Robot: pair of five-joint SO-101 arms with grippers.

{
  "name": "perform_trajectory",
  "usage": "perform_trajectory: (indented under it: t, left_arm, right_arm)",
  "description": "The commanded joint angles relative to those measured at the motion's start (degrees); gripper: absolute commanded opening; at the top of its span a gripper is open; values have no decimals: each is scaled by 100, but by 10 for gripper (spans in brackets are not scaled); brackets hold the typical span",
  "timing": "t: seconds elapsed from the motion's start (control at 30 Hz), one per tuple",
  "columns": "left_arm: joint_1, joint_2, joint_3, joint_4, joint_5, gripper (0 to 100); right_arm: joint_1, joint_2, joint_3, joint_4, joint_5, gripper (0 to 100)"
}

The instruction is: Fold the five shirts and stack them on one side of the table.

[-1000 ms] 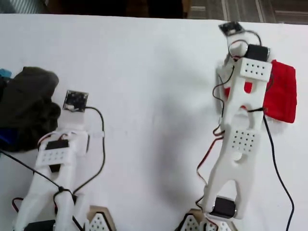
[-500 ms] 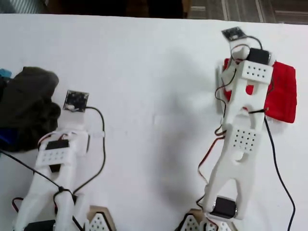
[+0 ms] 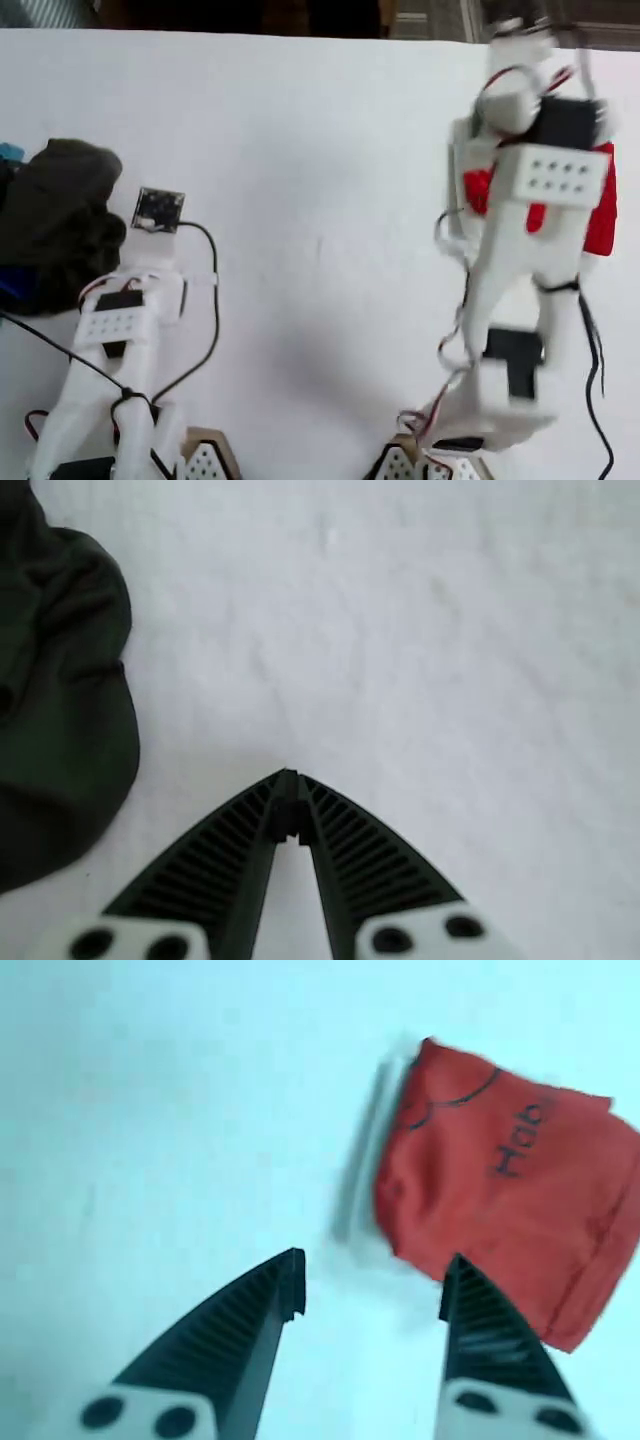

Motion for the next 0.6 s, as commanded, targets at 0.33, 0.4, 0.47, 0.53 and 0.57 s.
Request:
perform_trajectory:
  t: [0.33,0.4,0.47,0.53,0.57]
  left_arm:
    - [79,-132,-40,-70,26,25]
    - [79,-132,-40,-70,26,25]
    - [79,-132,-40,-70,26,25]
    - [79,-132,-31,-70,26,25]
    - [79,-132,-31,-70,26,25]
  right_arm:
    - [-1086,-2563,4466,-1253,-35,200]
    - [-1121,-2905,5512,-1921,0,200]
    - [-1068,-3275,6637,-2897,149,200]
    - [-1015,-3635,7648,-3864,299,198]
    - [-1015,-3811,8079,-4251,290,198]
